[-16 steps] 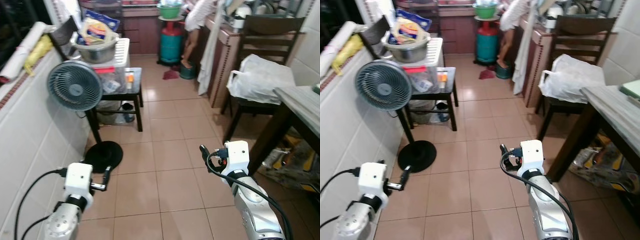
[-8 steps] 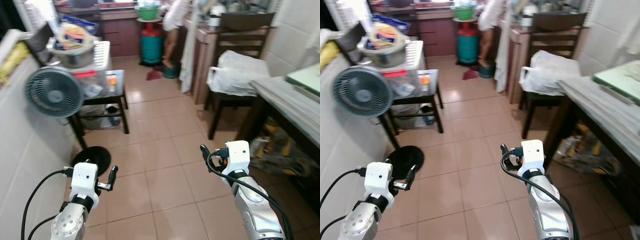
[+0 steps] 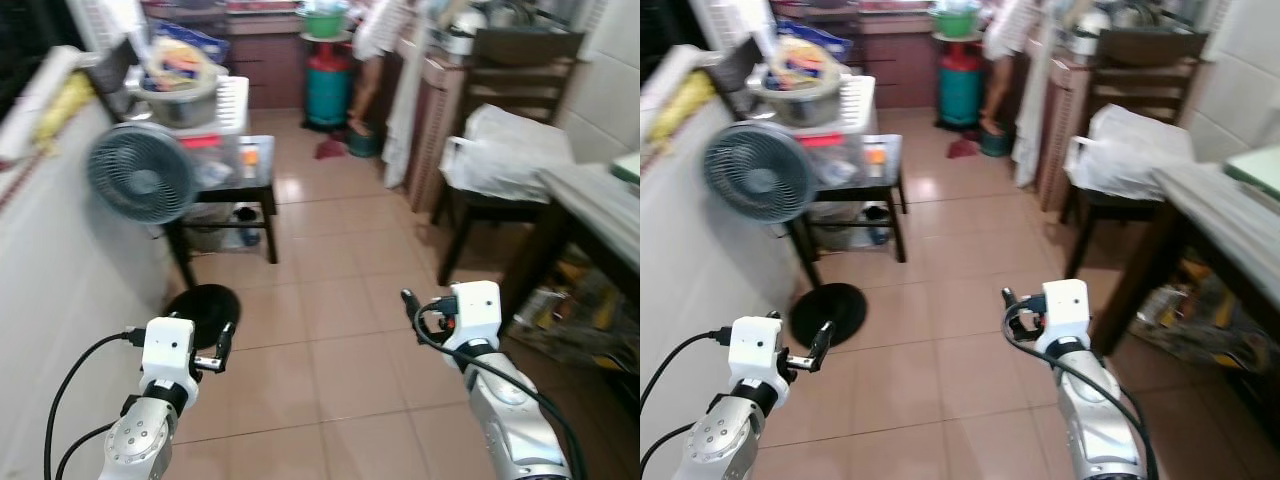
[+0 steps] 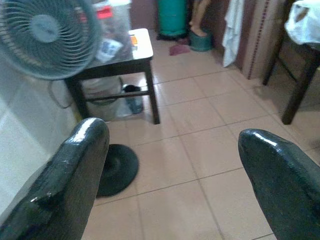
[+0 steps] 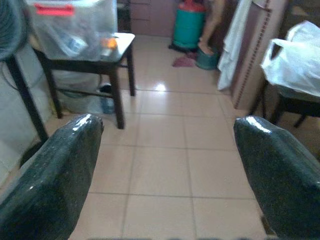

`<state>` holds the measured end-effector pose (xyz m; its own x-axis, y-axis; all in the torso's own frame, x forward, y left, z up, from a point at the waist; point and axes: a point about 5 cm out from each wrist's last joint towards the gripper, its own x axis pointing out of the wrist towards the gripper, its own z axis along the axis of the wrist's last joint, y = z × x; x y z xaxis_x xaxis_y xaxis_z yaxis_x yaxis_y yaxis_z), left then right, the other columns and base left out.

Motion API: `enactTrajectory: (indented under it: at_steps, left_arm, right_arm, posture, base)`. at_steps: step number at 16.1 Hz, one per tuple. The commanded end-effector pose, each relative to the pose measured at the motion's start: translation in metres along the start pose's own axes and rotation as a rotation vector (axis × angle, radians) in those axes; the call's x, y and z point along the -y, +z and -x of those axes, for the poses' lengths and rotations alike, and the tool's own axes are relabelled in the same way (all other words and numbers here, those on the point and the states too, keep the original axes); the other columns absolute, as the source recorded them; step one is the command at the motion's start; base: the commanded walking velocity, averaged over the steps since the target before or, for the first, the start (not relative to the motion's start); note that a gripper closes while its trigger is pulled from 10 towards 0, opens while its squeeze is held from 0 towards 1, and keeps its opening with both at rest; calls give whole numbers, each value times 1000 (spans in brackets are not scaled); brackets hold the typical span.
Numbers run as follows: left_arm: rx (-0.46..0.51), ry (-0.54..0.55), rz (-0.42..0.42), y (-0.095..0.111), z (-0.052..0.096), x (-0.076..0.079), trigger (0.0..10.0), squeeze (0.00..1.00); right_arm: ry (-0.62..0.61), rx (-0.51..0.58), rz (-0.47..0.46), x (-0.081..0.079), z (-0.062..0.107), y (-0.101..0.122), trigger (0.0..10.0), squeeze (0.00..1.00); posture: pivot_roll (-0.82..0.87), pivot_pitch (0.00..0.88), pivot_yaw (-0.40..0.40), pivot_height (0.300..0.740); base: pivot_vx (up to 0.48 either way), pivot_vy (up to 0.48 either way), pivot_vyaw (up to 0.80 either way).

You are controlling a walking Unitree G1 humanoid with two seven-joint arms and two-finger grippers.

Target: Setting the table

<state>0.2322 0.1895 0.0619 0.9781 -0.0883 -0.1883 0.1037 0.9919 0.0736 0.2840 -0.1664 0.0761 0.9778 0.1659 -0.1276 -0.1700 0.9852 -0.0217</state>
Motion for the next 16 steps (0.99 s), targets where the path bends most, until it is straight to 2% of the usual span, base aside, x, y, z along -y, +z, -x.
enactTrajectory:
  at_steps: [1, 11, 16]
  left_arm:
    - [0, 16, -1, 2, 0, -4, 10000, 0]
    - [-18, 27, -13, -1, 2, -7, 10000, 0]
    - [12, 0, -20, 5, 1, -1, 10000, 0]
  right_arm:
    - [-2, -1, -2, 1, 0, -1, 10000, 0]
    - [1, -4, -5, -2, -1, -1, 10000, 0]
    - [-5, -4, -8, -2, -2, -2, 10000, 0]
  posture:
    - [-137, 0, 48, 740]
    - [-126, 0, 53, 740]
    - [-123, 0, 60, 740]
  base:
    - [0, 386, 0]
    - [0, 417, 0]
    - [0, 59, 0]
